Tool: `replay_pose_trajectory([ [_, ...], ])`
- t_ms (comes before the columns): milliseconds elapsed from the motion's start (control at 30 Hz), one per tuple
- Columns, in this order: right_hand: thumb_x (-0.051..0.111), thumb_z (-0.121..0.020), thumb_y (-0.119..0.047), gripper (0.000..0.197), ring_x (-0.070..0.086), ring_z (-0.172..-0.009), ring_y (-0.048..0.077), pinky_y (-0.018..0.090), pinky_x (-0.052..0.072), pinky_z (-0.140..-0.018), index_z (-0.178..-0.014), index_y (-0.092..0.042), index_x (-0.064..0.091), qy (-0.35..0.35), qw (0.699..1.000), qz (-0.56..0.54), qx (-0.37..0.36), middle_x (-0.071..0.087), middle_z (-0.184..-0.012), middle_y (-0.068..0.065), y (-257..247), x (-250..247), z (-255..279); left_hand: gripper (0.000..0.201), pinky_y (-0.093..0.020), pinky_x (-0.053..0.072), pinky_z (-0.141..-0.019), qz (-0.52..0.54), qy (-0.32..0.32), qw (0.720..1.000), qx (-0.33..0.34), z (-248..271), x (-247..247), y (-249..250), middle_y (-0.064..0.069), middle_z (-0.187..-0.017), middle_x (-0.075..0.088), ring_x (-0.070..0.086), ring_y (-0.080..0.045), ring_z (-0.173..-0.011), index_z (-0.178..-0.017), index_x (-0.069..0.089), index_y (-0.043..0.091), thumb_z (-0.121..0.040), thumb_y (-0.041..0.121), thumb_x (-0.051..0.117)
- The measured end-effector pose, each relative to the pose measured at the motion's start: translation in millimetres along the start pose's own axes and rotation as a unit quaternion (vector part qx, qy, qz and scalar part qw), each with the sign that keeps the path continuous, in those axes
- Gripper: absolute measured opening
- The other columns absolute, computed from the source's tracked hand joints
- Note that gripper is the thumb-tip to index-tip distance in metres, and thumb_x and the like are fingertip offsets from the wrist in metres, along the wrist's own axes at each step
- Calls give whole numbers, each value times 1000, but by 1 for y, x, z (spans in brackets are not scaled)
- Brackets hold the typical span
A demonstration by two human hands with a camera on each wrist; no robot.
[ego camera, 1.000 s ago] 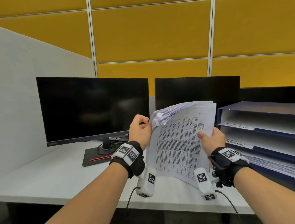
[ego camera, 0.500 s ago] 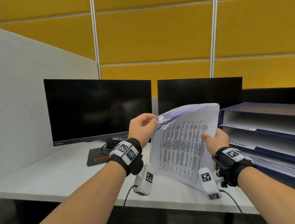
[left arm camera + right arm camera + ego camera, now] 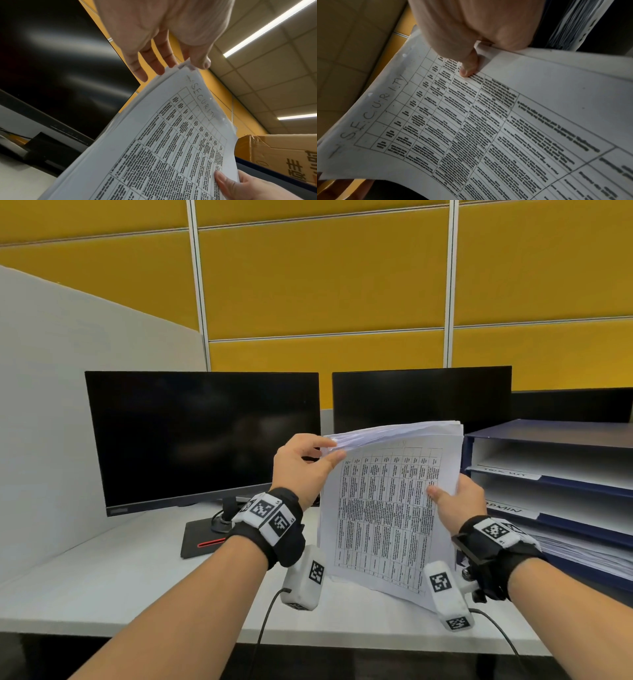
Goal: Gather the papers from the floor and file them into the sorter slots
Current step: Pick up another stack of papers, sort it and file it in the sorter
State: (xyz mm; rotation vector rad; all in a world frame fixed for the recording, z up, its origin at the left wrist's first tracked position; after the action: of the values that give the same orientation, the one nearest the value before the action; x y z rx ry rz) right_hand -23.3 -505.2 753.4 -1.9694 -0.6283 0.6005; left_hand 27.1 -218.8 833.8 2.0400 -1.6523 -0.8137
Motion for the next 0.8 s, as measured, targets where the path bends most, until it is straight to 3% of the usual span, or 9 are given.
replay_pose_trajectory([
  [100, 62, -90, -7, 28, 61, -101, 31, 37, 47, -84, -117, -1, 59, -3, 1000, -4, 4, 64, -116, 18, 1, 1, 0, 7, -15, 47, -71, 21, -11, 999, -49, -2, 5, -6, 6, -90, 68, 62, -5, -85, -88, 72, 21, -86, 27, 69],
  [233, 62, -89, -6, 28, 57, -92, 25, 32, 43, -81, -116, 1, 59, -12, 1000, 4, 0, 65, -114, 19, 0, 0, -1, 13, -30, 57, -78, 30, -5, 995, -96, -8, 1, -17, -1, -84, 70, 67, -16, -83, -81, 71, 19, -91, 21, 63],
  [333, 60, -90, -5, 27, 60, -101, 27, 33, 44, -86, -117, -1, 59, -24, 1000, 0, -8, 65, -115, 16, -1, 1, -1, 15, -36, 60, -79, 7, 7, 994, -108, -14, -4, -23, -4, -88, 68, 68, -20, -88, -82, 66, 16, -94, 20, 58],
  [467, 59, -91, -4, 29, 60, -109, 29, 38, 44, -96, -120, -5, 58, -39, 999, -11, -7, 64, -119, 12, -6, 4, -1, 16, -30, 59, -74, -19, 29, 993, -109, -20, -10, -23, -4, -90, 66, 66, -17, -87, -86, 64, 14, -96, 23, 55],
  [600, 58, -92, -5, 30, 57, -112, 28, 37, 42, -96, -121, -5, 57, -48, 999, -12, -6, 63, -123, 11, -7, 5, -2, 16, -30, 56, -76, -39, 53, 992, -109, -21, -11, -26, -2, -90, 64, 63, -17, -86, -88, 60, 15, -98, 24, 51],
  [800, 58, -92, -5, 27, 60, -109, 29, 43, 45, -98, -119, -5, 59, -52, 998, -20, 0, 64, -120, 13, -1, 5, -5, 20, -23, 46, -69, -55, 82, 989, -111, -20, -15, -32, -3, -95, 58, 57, -17, -89, -100, 58, 8, -101, 22, 44],
])
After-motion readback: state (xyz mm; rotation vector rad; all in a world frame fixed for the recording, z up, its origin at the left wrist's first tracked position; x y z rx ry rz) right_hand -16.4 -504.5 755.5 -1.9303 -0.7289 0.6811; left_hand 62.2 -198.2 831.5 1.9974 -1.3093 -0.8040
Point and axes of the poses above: each hand's wrist, its own z-axis away from the middle knuckle, its own x-axis out of the palm, y = z × x, the point moved 9 cm from there along -z, towards the middle knuckle
